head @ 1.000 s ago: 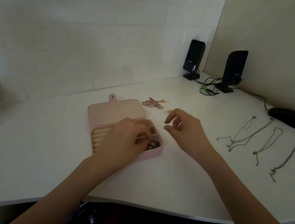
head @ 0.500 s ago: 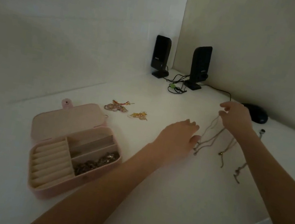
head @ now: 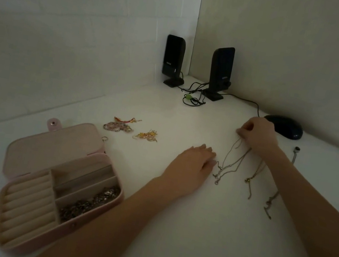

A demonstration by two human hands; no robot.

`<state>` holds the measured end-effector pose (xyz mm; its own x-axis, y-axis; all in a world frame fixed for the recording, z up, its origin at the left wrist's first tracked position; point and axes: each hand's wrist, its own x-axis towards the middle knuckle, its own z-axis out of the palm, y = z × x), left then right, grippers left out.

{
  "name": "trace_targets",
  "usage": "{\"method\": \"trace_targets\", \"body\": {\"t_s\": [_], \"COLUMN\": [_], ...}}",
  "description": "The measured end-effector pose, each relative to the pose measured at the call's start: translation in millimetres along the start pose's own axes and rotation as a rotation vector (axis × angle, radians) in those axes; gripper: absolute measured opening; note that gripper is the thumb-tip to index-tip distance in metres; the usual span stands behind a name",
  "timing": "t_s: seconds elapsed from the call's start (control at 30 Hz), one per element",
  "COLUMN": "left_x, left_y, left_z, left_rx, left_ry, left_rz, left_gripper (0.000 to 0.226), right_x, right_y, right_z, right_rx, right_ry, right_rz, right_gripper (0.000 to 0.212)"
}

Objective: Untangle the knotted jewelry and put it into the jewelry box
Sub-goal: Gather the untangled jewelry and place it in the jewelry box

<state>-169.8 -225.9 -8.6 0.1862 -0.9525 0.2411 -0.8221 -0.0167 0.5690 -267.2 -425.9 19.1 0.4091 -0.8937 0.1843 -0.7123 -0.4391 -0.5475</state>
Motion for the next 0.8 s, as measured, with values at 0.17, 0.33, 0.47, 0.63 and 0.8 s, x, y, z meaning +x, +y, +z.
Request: {"method": "trace_targets", "body": {"t_s": [0.17,0.33,0.47,0.63,0.8], "left_x": [6.7,21.4,26.5,10.3,-7.6], "left_y": [2.2,17.6,22.7,23.0,26.4], "left_z": [-11.7,-24.5,-35.4,-48.0,-66.2], "left_rx": [-0.303,-0.596,-0.763,-0.964,-0.966], "left_ry": [0.122,0.286,0.345,0.394,0.348], "left_rz": [-0.138,-0.169,-0.22,-0.221,-0.255], "left_gripper": [0.036,0.047,0.027,0.007,0.007], "right_x": [-24.8,-55.9,-71.0,-82.2,-97.8], "right_y": [-29.4,-65.0,-83.8,-93.0,-109.9], "right_z": [-22.1,-41.9,-51.5,-59.9,-61.3], "right_rx": [0.428,0.546,0.558,0.59,0.706], "right_ry": [-0.128,-0.224,-0.23,-0.195,-0.241], "right_rz": [-0.07,-0.178,-0.238,-0.249,-0.25], "right_gripper": [0.01,0.01,0.008,0.015,0.018]}}
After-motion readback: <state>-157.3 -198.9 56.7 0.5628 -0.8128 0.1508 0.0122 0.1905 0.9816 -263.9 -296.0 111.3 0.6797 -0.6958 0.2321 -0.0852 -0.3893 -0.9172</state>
